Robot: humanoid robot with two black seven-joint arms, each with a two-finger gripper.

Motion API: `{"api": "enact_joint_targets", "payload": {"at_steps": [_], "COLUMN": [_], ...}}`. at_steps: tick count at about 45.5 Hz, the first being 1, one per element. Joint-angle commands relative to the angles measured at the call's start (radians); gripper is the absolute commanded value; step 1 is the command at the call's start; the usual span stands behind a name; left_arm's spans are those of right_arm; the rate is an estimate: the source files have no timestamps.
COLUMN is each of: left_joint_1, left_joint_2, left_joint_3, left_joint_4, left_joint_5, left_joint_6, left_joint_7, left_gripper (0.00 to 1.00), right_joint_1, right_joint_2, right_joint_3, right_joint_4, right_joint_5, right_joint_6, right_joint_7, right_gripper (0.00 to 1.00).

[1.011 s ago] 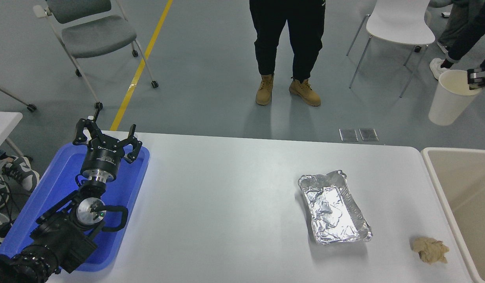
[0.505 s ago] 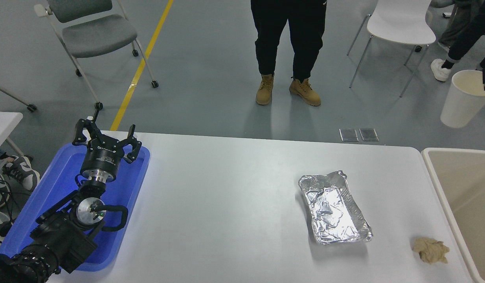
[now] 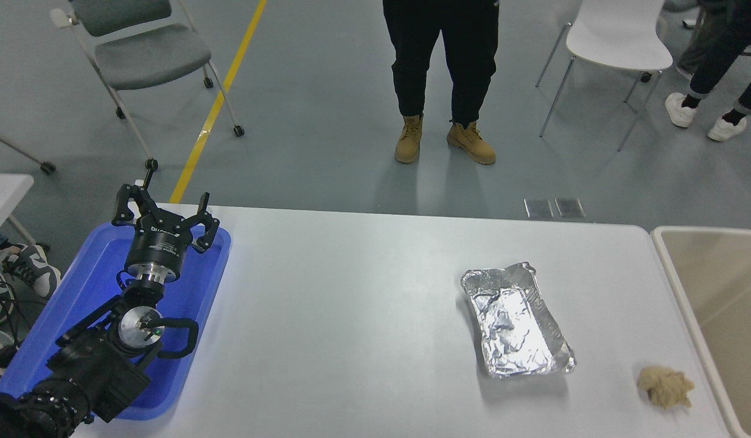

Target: Pick up paper cup place in dustbin

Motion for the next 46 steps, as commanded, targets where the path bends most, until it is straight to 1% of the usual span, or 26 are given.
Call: {"api": "enact_joint_targets", "payload": {"at_steps": [1, 7, 15, 24, 25, 38, 39, 40, 41, 42, 43, 44, 45, 46], "left_joint_1": [0.000, 0.000, -0.002, -0.002, -0.002, -0.002, -0.002, -0.002, -0.002, -0.002, -0.002, -0.002, -0.002, -0.002], "left_joint_2": [0.000, -0.001, -0.001, -0.001, -0.001, -0.001, -0.001, -0.001, -0.001, -0.001, -0.001, -0.001, -0.001, -0.001], "left_joint_3": [0.000, 0.002, 0.002, 0.002, 0.002, 0.003, 0.002, 0.003, 0.003, 0.003, 0.003, 0.003, 0.003, 0.003], "left_joint_4": [0.000, 0.002, 0.002, 0.000, 0.002, 0.002, 0.002, 0.002, 0.002, 0.000, 0.002, 0.002, 0.002, 0.002], "left_joint_5": [-0.001, -0.001, -0.001, -0.001, -0.001, -0.001, -0.001, -0.001, -0.001, -0.001, -0.001, -0.001, -0.001, -0.001], "left_joint_6": [0.001, 0.001, 0.001, 0.001, 0.001, 0.001, 0.001, 0.001, 0.001, 0.001, 0.001, 0.001, 0.001, 0.001], "left_joint_7": [0.000, 0.000, 0.000, 0.000, 0.000, 0.000, 0.000, 0.000, 0.000, 0.000, 0.000, 0.000, 0.000, 0.000], "left_gripper": [1.00, 1.00, 1.00, 1.00, 1.00, 1.00, 1.00, 1.00, 1.00, 1.00, 1.00, 1.00, 1.00, 1.00], "right_joint_1": [-0.423, -0.551, -0.680, -0.740, -0.746, -0.747, -0.747, -0.747, -0.747, -0.746, -0.744, -0.741, -0.740, -0.740], "right_joint_2": [0.129, 0.219, 0.316, 0.380, 0.391, 0.402, 0.402, 0.402, 0.402, 0.402, 0.402, 0.402, 0.400, 0.400], "right_joint_3": [0.236, 0.238, 0.241, 0.249, 0.250, 0.269, 0.273, 0.276, 0.276, 0.278, 0.279, 0.282, 0.287, 0.289], "right_joint_4": [-0.314, -0.394, -0.425, -0.425, -0.425, -0.427, -0.427, -0.427, -0.427, -0.427, -0.427, -0.427, -0.425, -0.427], "right_joint_5": [0.143, 0.286, 0.384, 0.444, 0.455, 0.470, 0.473, 0.475, 0.475, 0.476, 0.478, 0.481, 0.482, 0.482], "right_joint_6": [-0.046, -0.092, -0.189, -0.257, -0.263, -0.280, -0.280, -0.278, -0.275, -0.275, -0.277, -0.277, -0.272, -0.272], "right_joint_7": [0.065, 0.065, 0.056, 0.045, 0.039, 0.025, 0.025, 0.022, 0.020, 0.019, 0.017, 0.017, 0.017, 0.017], "right_gripper": [0.00, 0.00, 0.00, 0.00, 0.00, 0.00, 0.02, 0.10, 0.25, 0.49, 0.76, 0.97, 1.00, 1.00]}}
